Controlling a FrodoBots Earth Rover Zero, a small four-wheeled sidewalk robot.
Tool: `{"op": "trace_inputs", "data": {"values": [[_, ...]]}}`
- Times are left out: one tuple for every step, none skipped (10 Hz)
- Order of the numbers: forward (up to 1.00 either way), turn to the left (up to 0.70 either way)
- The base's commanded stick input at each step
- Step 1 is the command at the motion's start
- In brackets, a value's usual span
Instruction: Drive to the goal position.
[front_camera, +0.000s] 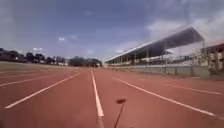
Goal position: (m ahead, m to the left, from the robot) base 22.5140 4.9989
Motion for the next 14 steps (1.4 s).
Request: {"op": "trace_inputs", "data": {"values": [[0.7,0.0],[0.7,0.0],[0.7,0.0],[0.7,0.0],[0.7,0.0],[0.7,0.0],[0.7,0.0],[0.7,0.0],[0.7,0.0],[0.7,0.0],[0.7,0.0],[0.7,0.0],[0.7,0.0],[0.7,0.0]]}}
